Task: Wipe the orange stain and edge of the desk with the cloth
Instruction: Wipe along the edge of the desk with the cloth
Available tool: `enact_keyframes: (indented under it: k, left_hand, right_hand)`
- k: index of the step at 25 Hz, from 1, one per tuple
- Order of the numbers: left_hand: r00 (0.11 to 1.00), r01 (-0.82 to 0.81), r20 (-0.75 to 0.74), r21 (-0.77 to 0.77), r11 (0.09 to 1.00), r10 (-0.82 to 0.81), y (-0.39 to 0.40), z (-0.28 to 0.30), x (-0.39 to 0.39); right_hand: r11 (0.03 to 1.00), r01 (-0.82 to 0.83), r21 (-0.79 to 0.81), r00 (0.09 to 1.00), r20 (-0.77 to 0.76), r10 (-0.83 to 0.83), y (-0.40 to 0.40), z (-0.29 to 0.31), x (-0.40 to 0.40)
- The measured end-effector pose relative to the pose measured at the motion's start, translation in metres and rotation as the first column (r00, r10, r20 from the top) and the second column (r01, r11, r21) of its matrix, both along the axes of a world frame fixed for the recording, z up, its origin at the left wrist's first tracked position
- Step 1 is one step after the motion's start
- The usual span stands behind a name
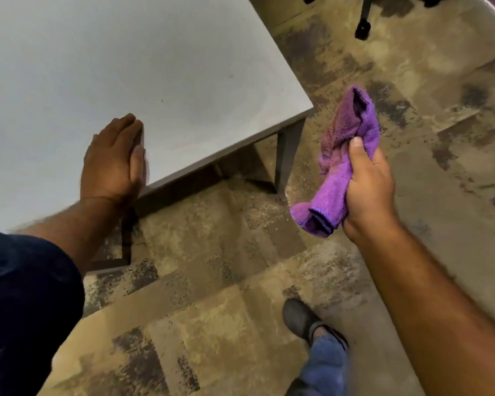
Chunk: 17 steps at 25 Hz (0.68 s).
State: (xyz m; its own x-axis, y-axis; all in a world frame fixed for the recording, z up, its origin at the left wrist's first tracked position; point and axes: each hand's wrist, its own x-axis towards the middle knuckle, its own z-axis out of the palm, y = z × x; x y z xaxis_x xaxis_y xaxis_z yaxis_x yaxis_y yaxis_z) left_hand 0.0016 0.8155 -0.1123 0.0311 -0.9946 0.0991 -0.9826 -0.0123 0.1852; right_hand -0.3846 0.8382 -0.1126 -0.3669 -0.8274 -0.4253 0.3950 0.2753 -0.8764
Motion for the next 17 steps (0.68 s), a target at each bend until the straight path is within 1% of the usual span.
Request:
enact_keyframes:
  k: [7,9,11,15,16,17]
  left_hand:
    - [0.999,0.03,0.022,-0.015,0.999,-0.03,0.0,-0.009,0.008]
    - [0.999,0.039,0.004,-0.027,0.999,-0.039,-0.001,-0.015,0.012]
    - [0.999,0.038,-0.012,-0.055,0.998,-0.039,-0.006,-0.018,0.017]
    - [0.999,0.044,-0.01,-0.095,0.995,-0.045,-0.007,-0.023,0.02]
    - [0.998,0.059,-0.01,-0.097,0.994,-0.06,-0.008,-0.022,0.017]
    - [0.994,0.107,-0.001,-0.092,0.99,-0.107,-0.008,-0.019,0.014]
  right_hand:
    - [0.987,0.162,0.007,0.977,0.137,-0.162,0.04,-0.055,0.03]
    - [0.977,0.21,-0.029,0.965,0.171,-0.202,0.041,-0.068,0.034]
    - [0.97,0.239,-0.052,0.96,0.163,-0.227,0.037,-0.081,0.037]
    - [0.955,0.256,-0.148,0.957,0.181,-0.228,0.027,-0.096,0.048]
    - [0.951,0.259,-0.169,0.957,0.177,-0.229,0.026,-0.098,0.051]
    - [0.945,0.266,-0.191,0.957,0.173,-0.235,0.029,-0.1,0.055]
